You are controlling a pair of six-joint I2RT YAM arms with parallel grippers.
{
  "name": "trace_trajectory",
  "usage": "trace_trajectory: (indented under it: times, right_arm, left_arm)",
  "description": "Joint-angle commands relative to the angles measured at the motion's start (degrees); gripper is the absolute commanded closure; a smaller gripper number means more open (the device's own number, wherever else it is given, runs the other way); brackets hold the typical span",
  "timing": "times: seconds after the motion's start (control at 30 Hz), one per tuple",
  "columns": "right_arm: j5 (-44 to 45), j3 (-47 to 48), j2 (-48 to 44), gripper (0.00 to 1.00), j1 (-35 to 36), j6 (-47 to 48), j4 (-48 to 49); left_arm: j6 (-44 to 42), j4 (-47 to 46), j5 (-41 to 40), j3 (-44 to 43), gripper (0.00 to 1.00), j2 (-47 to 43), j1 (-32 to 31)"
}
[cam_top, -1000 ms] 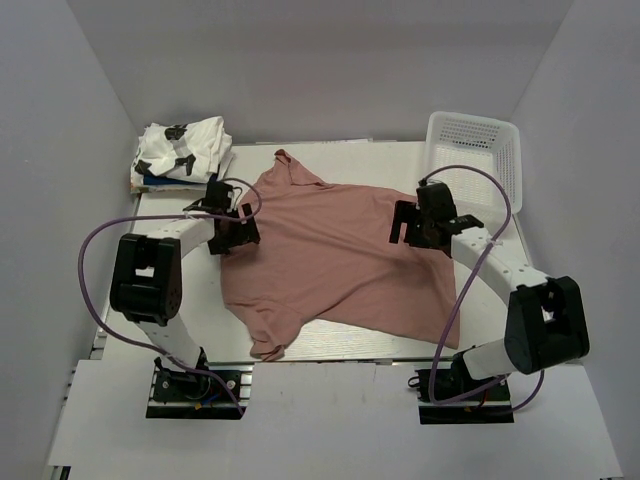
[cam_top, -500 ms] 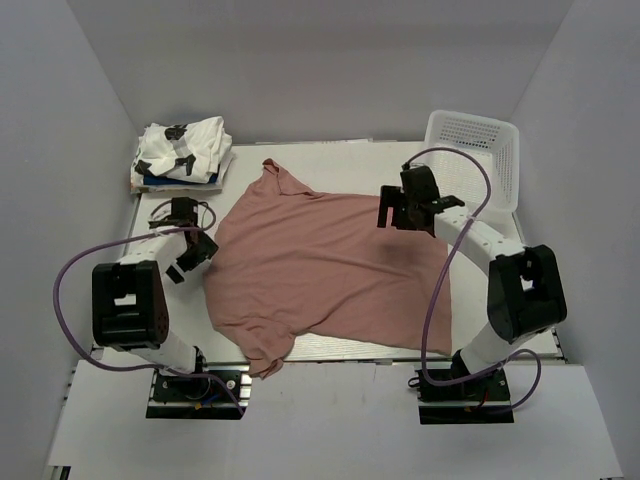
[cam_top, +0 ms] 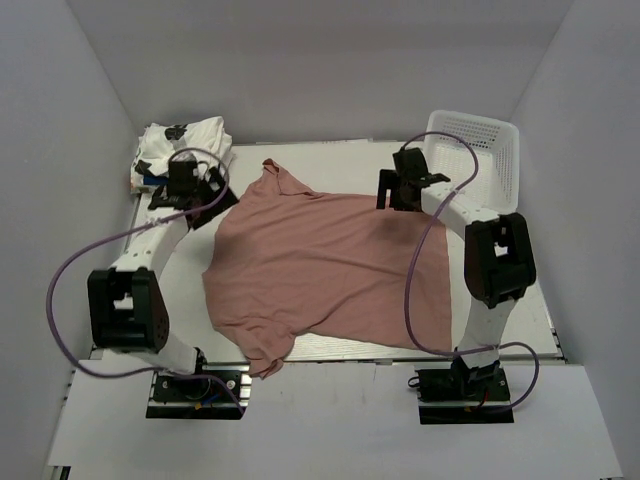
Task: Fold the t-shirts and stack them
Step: Flatten out the tshirt
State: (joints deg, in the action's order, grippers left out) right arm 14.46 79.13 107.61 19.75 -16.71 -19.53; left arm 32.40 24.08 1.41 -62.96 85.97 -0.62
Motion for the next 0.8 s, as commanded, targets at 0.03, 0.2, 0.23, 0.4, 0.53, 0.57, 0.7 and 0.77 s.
trace_trajectory:
  times: [0.03, 0.2, 0.23, 0.4, 0.53, 0.57, 0.7, 0.77]
  right_arm:
    - [1.0, 5.5, 4.1, 0.10, -0.8, 1.9, -0.5]
    - [0.1, 9.4, 9.2, 0.10, -0.8, 2.6, -1.7]
    - [0.0, 10.2, 10.7, 0.10, -0.8, 2.6, -1.7]
    - [1.4, 14.6, 14.1, 0.10, -0.9, 2.4, -4.1]
    - [0.9, 14.6, 14.8, 0.10, -0.6, 1.7, -5.3]
    - [-0.6, 14.2, 14.0, 0.10, -0.4, 1.3, -4.9]
    - [-7.0, 9.0, 12.4, 0.10, 1.1, -0.6, -3.4]
    - [-7.3, 7.2, 12.4, 0.10, 3.1, -1.8, -3.2]
  left_arm:
    - [-4.6, -4.7, 10.7, -11.0, 0.00, 9.4, -5.8]
    - [-7.1, -5.2, 11.1, -20.7, 0.00, 21.1, -10.5]
    - [-7.1, -4.2, 10.5, -22.6, 0.00, 25.3, -11.1]
    - [-8.6, -2.5, 9.3, -31.9, 0.00, 35.8, -12.6]
    - [-7.2, 4.4, 2.1, -34.6, 0.00, 41.0, -11.2]
    - [-7.2, 4.4, 0.5, -34.6, 0.00, 41.0, -10.5]
    - [-6.7, 5.1, -8.2, -27.5, 0.00, 39.6, -7.3]
    - [-6.7, 5.1, -8.7, -25.3, 0.00, 38.0, -5.2]
